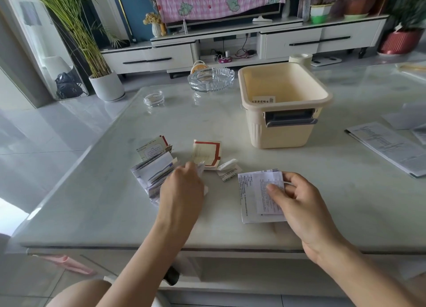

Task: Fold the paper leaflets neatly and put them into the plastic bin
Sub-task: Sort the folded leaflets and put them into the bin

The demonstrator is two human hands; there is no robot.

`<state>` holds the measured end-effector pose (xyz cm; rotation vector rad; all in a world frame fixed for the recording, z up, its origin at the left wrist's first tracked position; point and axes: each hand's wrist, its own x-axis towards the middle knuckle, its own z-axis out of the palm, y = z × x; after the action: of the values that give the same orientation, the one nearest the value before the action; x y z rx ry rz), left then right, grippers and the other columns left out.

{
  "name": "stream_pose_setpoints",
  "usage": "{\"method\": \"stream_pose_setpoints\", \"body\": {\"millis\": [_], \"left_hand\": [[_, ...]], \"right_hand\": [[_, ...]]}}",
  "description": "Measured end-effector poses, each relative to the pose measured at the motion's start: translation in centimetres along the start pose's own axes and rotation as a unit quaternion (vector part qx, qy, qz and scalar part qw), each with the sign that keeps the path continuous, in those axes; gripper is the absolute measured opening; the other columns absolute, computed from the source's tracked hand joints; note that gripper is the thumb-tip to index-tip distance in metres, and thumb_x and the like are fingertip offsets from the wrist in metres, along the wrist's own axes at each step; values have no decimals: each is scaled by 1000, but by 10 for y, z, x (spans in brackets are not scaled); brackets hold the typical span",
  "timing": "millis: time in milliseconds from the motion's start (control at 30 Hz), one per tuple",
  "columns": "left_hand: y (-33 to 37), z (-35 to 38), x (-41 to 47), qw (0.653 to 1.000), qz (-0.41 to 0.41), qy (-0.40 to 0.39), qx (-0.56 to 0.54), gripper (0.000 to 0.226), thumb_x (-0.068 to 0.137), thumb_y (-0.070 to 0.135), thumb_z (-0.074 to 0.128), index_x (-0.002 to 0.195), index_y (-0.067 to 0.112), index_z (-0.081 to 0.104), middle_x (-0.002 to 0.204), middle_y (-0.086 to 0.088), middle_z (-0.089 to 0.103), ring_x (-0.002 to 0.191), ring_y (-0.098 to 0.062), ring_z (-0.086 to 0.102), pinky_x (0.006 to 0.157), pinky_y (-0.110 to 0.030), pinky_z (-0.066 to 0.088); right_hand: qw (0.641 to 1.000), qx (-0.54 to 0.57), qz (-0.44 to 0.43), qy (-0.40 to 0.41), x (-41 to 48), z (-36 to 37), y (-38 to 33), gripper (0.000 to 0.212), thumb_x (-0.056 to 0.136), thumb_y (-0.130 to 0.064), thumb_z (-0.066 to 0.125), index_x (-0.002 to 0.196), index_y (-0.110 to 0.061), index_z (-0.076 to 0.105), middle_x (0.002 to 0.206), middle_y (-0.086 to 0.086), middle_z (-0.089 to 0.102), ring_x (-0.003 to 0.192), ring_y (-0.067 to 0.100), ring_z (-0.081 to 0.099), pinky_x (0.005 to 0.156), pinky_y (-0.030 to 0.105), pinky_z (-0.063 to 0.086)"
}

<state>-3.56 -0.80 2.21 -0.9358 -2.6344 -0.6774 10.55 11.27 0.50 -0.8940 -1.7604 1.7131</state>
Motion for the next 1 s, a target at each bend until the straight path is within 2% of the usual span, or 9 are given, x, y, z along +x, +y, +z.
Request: {"method": "stream_pose_setpoints", "body": {"millis": [100,167,233,367,567,633,767,900,1000], "left_hand": [[-2,-11,0,982,-84,31,-165,26,88,16,55,68,0,51,61,-10,55,59,-29,48,52,-33,36],[7,-19,-7,896,-169,-33,-410,19,86,16,64,69,6,62,67,-7,66,65,-21,60,60,-27,54],[19,-17,-19,783,-226,-133,-564,10,81,18,65,74,12,69,75,-4,70,73,-13,63,68,-24,54],[39,6,-40,721,-267,-196,-608,20,85,23,60,86,6,70,78,-8,70,69,-17,60,62,-22,46],[53,18,-48,738,-268,-123,-608,20,87,22,62,72,11,69,70,-7,65,65,-15,53,62,-25,41],[55,19,-48,734,-270,-139,-608,16,82,21,69,75,7,71,74,-11,63,70,-19,52,65,-28,40],[49,11,-37,783,-227,-191,-546,1,80,10,70,79,10,68,72,-6,66,64,-16,57,54,-17,44],[49,12,-32,805,-213,-160,-530,27,83,23,70,100,22,49,85,-3,64,65,-4,61,57,-17,46],[53,19,-35,819,-211,-161,-509,34,91,32,55,117,24,36,107,-4,60,95,-10,61,84,-30,51]], "right_hand": [[1000,-1,0,0,0,0,1,12,93,-13,56,103,-16,59,91,3,70,79,13,66,55,14,47],[1000,0,0,2,0,1,1,9,93,-12,55,100,-16,58,89,4,69,77,12,65,54,13,47],[1000,2,1,2,0,4,2,7,93,-13,53,99,-16,57,91,6,69,79,15,66,61,20,50],[1000,24,4,6,-1,11,1,6,94,-16,52,99,-17,56,97,7,67,88,20,65,70,27,52],[995,98,-15,-9,-7,16,-2,29,99,-26,39,93,-5,59,85,7,66,76,16,63,61,14,49],[997,64,-34,-20,-5,18,0,22,96,-24,46,99,-7,60,92,9,69,83,19,66,67,22,54],[998,-1,-36,-42,1,12,0,14,94,-13,51,104,-9,59,98,9,68,89,22,65,76,33,52],[994,-22,-74,-74,0,10,-4,12,95,-10,48,104,-9,57,97,9,67,86,18,63,74,26,50],[992,-12,-95,-82,-3,13,-1,12,96,-14,48,106,-10,54,99,5,66,85,8,62,72,17,48]]}}
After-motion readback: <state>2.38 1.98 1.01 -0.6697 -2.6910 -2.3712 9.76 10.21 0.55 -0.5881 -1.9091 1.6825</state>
